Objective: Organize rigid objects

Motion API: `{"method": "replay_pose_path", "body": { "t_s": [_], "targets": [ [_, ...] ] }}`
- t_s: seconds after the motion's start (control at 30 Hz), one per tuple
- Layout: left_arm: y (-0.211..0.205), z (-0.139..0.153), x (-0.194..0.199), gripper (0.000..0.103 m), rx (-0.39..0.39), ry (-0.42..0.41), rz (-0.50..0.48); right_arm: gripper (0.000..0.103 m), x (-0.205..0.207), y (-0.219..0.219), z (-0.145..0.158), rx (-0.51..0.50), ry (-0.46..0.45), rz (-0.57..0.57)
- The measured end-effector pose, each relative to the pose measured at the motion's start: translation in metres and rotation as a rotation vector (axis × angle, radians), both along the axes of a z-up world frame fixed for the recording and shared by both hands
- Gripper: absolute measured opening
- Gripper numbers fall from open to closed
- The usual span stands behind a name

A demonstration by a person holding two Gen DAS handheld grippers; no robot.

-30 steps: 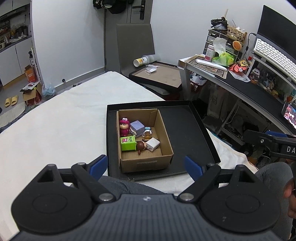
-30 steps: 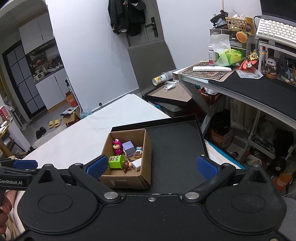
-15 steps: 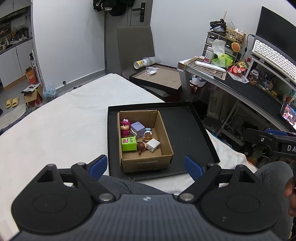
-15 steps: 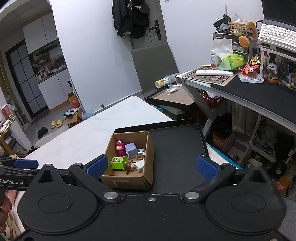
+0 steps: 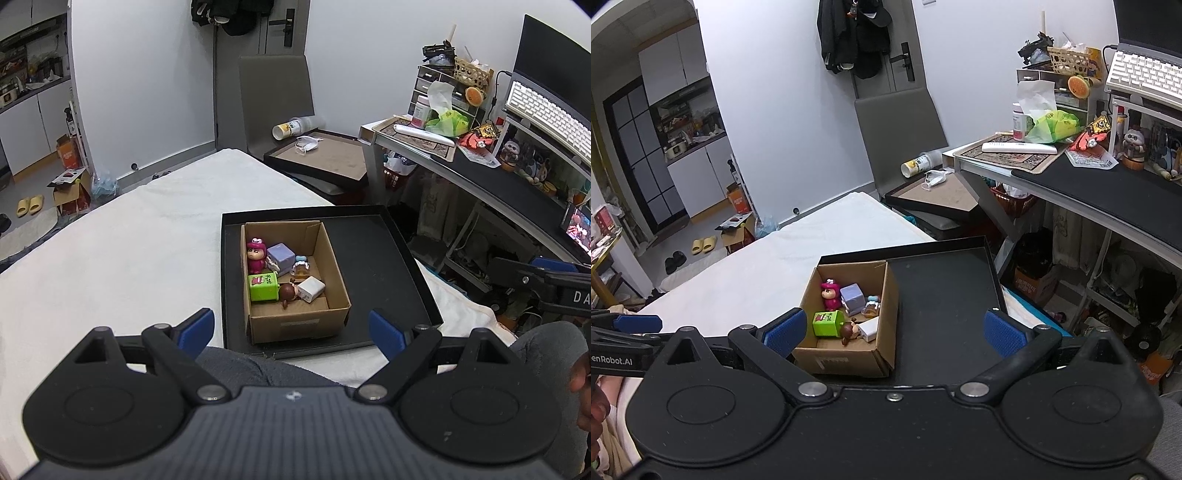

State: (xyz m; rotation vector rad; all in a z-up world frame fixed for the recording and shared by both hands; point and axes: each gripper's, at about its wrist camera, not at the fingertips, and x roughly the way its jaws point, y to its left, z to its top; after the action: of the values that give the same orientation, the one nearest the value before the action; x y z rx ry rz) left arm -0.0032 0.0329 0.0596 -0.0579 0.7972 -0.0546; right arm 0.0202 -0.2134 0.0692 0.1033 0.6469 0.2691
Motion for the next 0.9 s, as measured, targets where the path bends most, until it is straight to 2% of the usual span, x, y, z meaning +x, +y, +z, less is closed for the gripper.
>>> {"method": "replay_pose_path", "body": {
  "t_s": [0.9],
  "targets": [
    [-0.0006, -0.0022, -0.0034, 0.09, -0.001, 0.002, 0.006, 0.103, -0.0031, 0.0012, -0.0011, -0.028, -0.005, 0.0]
  ]
}}
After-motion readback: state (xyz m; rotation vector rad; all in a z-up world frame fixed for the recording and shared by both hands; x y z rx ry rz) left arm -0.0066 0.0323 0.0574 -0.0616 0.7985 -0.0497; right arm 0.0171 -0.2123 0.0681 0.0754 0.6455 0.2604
